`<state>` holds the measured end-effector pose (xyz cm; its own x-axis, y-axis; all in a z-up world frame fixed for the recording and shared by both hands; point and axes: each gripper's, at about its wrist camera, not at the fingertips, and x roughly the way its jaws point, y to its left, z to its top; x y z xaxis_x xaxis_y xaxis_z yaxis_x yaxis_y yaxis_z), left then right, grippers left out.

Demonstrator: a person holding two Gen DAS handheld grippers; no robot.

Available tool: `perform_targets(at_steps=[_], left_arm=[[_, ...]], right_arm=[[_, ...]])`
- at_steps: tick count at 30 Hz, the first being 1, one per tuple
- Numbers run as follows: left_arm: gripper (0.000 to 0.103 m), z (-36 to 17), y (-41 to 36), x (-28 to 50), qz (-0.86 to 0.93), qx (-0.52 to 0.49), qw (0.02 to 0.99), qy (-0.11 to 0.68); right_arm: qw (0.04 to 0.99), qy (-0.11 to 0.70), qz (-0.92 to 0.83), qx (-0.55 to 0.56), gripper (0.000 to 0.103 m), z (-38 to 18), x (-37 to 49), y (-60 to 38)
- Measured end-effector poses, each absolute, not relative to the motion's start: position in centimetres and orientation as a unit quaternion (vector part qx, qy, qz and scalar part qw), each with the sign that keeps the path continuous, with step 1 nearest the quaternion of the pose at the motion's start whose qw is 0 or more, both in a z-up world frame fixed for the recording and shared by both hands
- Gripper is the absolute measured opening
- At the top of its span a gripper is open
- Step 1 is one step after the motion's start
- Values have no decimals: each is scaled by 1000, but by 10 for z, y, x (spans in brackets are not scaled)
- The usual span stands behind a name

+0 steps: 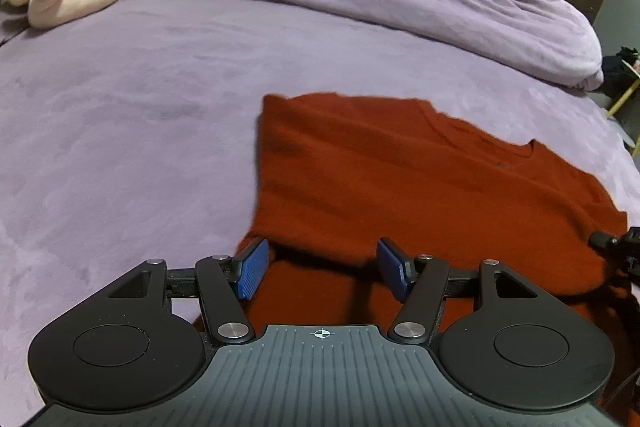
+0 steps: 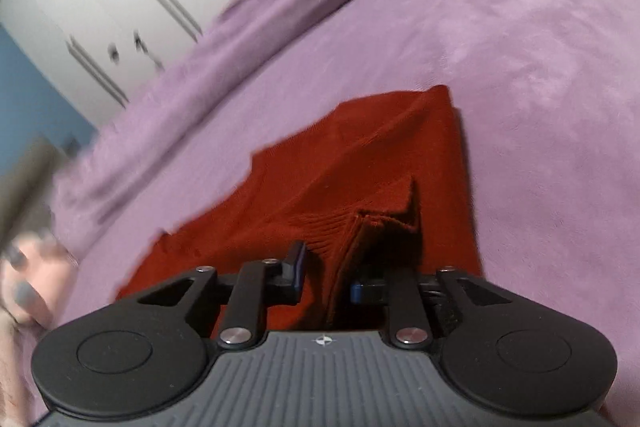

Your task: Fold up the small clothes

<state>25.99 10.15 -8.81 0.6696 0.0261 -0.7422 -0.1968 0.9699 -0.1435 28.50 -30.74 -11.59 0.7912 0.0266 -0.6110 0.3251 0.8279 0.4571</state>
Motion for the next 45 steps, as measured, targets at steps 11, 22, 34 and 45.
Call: perform_targets(at_steps=[11,22,34,45], left_arm=[[68,-99,84,287,65,-66,910,403],[75,-115,64,304,55,-26,914,400],[75,-114,29,327,-4,-21,915,402],[94,-130,31,352,27,5,919,393]], right_arm=[[937,270,-112,192,10,-127,263,-322],[940,274,-171,109,10,-116,282,-327],[954,296,-42,33,18,-115,288,-255],[956,277,-100,-3,0,-135,302,-282]])
